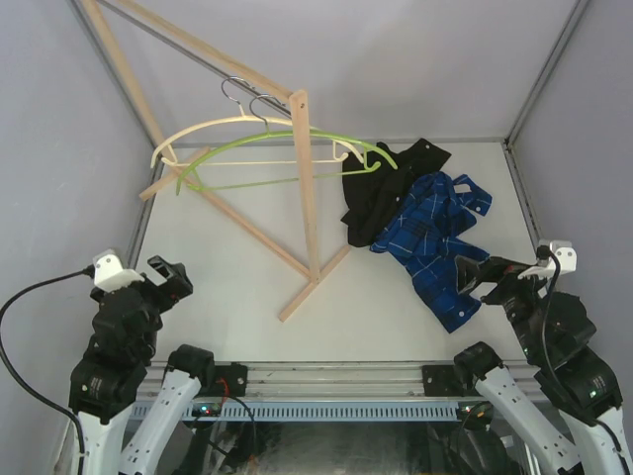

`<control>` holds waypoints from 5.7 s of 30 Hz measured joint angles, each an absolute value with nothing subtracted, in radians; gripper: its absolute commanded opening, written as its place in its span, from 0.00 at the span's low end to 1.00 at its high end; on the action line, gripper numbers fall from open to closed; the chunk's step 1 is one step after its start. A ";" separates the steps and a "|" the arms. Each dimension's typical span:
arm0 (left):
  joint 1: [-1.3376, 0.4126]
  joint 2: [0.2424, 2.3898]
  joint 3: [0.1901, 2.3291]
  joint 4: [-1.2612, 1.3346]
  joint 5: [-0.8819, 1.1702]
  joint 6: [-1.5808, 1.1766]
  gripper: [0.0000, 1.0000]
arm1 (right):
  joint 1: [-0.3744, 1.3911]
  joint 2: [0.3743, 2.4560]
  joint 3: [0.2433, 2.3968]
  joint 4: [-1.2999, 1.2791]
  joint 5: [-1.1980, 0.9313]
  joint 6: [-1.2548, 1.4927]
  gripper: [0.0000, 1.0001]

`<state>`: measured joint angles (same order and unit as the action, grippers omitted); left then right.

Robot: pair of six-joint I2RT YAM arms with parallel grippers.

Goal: Place the shirt on the hanger

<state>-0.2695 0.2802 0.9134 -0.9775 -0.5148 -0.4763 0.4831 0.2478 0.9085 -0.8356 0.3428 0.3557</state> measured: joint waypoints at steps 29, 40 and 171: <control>-0.265 0.438 0.973 -1.002 -0.397 -0.441 1.00 | 0.486 0.473 0.991 -0.870 0.181 0.488 1.00; -0.265 0.292 0.947 -0.972 -0.431 -0.445 1.00 | 0.930 0.701 0.872 -0.528 0.223 0.484 1.00; -0.186 0.290 0.916 -0.941 -0.443 -0.455 1.00 | -0.050 1.306 1.076 -0.327 0.165 0.623 0.00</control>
